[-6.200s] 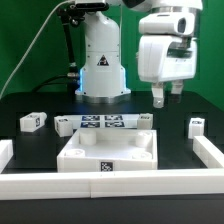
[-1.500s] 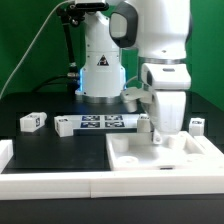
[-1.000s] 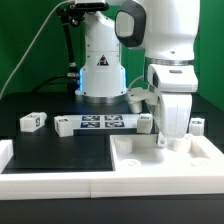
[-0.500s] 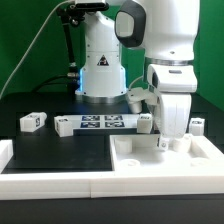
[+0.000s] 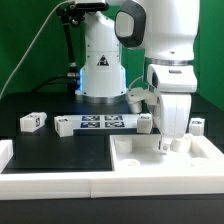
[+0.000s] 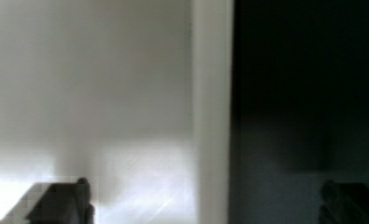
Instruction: Assemble one leg
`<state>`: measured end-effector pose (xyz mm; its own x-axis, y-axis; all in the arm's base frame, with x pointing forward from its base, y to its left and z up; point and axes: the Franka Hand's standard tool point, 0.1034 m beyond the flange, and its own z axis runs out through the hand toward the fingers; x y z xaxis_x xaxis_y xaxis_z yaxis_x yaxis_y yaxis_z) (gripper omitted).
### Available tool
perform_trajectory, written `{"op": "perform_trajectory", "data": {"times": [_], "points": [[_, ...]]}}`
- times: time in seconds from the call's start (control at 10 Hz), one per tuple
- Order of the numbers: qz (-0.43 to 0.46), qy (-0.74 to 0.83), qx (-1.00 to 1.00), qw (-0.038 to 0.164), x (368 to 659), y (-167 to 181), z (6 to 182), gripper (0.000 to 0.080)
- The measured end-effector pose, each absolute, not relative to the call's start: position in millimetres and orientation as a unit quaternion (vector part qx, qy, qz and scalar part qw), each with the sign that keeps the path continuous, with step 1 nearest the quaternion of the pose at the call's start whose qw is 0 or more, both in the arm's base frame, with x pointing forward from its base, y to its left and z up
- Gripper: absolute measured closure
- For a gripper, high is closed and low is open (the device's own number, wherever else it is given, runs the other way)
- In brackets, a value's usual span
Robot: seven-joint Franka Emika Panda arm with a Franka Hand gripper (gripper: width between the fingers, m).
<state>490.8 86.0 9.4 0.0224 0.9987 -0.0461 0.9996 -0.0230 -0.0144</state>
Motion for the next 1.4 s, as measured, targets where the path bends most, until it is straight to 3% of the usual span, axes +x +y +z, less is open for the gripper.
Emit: {"op": "perform_trajectory", "data": {"times": [0.1, 0.5, 0.6, 0.9, 1.4], "points": [[-0.018, 0.694, 0.720, 0.013, 491, 87, 11.8, 0.0151], [0.003, 0.657, 0.753, 0.037, 477, 92, 62.0, 0.0151], [0.006, 0.654, 0.756, 0.040, 477, 93, 67.9, 0.0151], [0.005, 0.640, 0.768, 0.038, 476, 92, 65.2, 0.0151], [0.021, 0.395, 0.918, 0.020, 470, 106, 63.1, 0.0151]]}}
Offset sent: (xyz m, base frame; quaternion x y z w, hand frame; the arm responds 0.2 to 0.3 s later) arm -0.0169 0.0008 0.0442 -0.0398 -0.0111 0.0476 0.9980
